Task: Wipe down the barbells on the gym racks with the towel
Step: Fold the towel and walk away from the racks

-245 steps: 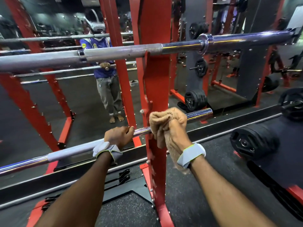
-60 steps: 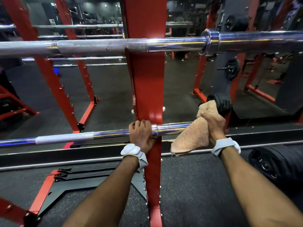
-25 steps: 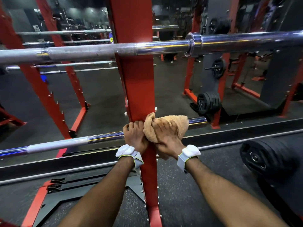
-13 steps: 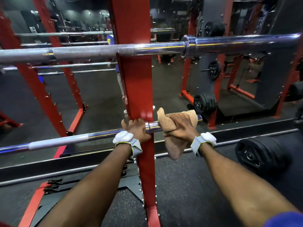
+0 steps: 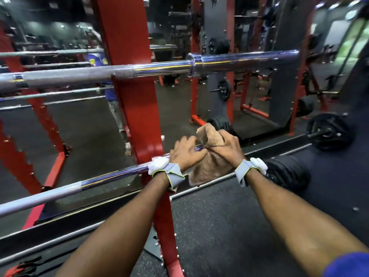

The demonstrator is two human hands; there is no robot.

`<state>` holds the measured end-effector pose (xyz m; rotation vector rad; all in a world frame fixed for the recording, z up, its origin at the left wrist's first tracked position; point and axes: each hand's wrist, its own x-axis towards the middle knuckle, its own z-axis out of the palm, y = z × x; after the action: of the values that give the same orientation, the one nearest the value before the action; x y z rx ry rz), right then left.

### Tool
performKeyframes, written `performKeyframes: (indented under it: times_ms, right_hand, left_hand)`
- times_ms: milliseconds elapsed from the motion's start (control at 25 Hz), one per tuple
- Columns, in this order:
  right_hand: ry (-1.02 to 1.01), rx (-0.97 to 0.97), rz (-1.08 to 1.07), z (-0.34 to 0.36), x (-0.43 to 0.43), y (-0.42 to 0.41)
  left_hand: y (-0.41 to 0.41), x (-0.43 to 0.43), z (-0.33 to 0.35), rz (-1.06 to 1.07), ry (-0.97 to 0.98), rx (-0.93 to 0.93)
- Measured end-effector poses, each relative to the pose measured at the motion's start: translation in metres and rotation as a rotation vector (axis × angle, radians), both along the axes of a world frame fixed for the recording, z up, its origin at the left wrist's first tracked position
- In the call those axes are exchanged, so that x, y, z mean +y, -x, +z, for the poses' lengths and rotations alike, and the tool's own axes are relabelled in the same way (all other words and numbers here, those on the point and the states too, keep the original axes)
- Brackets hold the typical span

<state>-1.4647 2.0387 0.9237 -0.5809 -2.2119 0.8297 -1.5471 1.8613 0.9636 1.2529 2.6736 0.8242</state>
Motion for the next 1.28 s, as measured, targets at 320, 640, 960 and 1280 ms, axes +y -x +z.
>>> performKeyframes:
  times_ms: [320, 640, 960, 1280]
  right_hand:
    - [0.064, 0.095, -0.357, 0.020, 0.048, -0.138]
    - [0.077, 0.129, -0.620, 0.022, 0.113, -0.282]
    - [0.123, 0.193, -0.864, 0.009, 0.216, -0.415]
    - [0.099, 0.203, -1.119, 0.021, 0.240, -0.552]
  left_hand:
    - [-0.067, 0.110, -0.001, -0.399, -0.184, -0.252]
    - [-0.180, 0.229, -0.005, -0.721, -0.179, -0.280]
    - [-0.302, 0.386, -0.010, -0.937, -0.158, -0.283]
    - [-0.459, 0.470, -0.015, -1.203, -0.142, -0.364]
